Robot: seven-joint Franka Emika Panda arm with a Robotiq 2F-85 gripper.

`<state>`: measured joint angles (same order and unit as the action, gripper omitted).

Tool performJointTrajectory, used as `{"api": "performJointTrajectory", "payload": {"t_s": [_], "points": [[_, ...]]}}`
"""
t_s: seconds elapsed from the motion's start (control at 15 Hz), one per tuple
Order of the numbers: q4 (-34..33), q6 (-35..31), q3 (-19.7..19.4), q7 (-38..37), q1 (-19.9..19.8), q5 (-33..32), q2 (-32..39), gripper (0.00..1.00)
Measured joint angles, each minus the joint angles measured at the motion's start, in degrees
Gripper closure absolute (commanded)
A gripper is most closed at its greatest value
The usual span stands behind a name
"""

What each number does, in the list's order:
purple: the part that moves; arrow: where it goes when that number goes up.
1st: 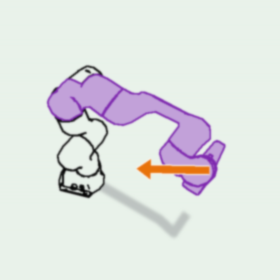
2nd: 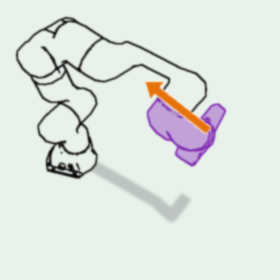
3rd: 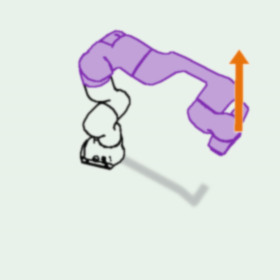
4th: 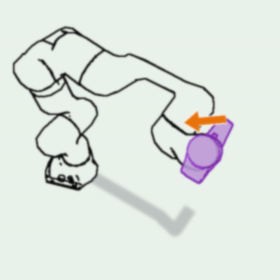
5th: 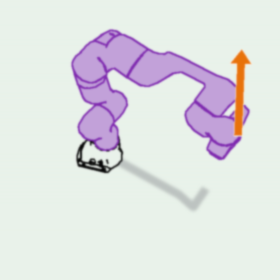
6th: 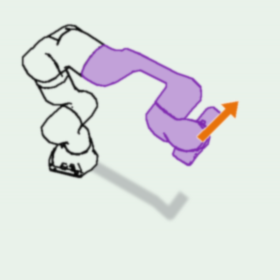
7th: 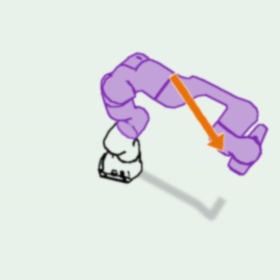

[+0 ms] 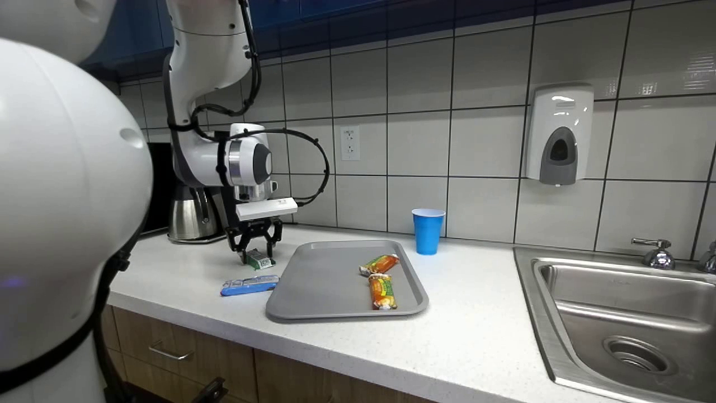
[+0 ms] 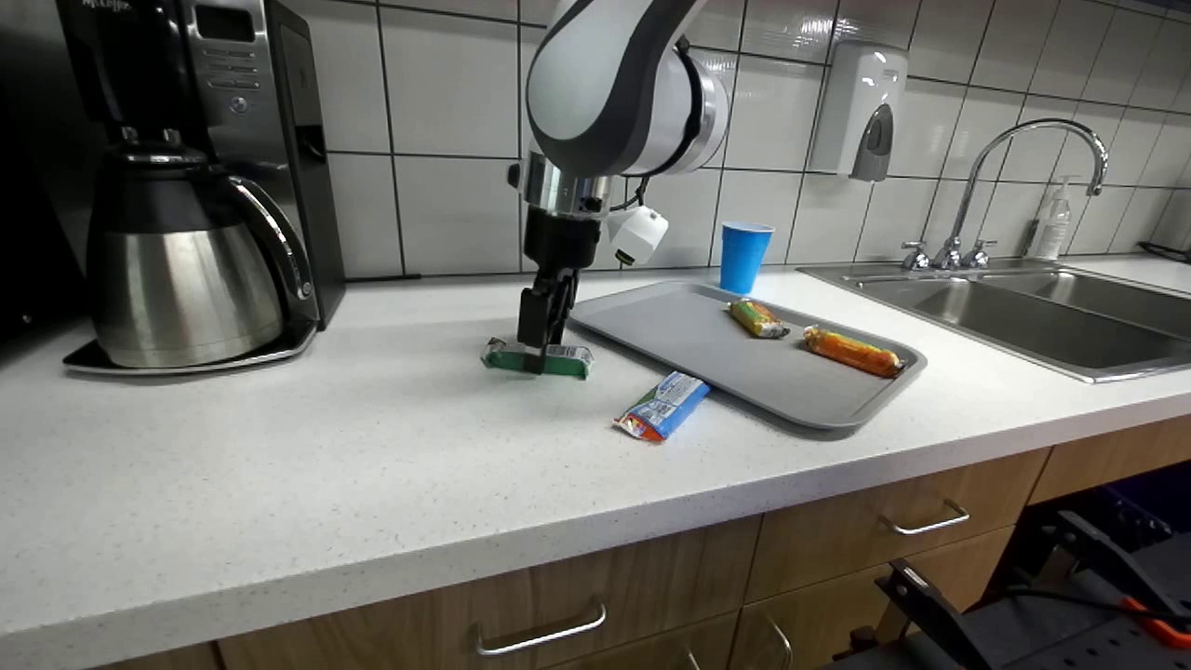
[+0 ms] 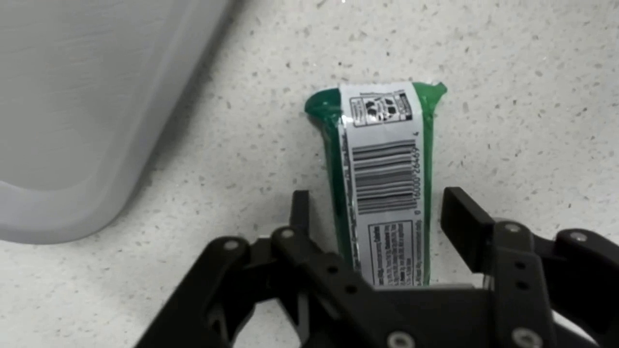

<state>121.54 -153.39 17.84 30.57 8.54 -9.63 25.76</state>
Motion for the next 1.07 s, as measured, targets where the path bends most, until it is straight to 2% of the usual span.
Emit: {"api": "performJointTrajectory", "payload": {"t_s": [0.2,1.07], "points": [[0.0,0.0,-0.44,0.0,0.0,-0.74,0.0,0.81],[-0.03,0.06,-1.94,-0.02,-0.15,-1.37,-2.48,0.82]]}}
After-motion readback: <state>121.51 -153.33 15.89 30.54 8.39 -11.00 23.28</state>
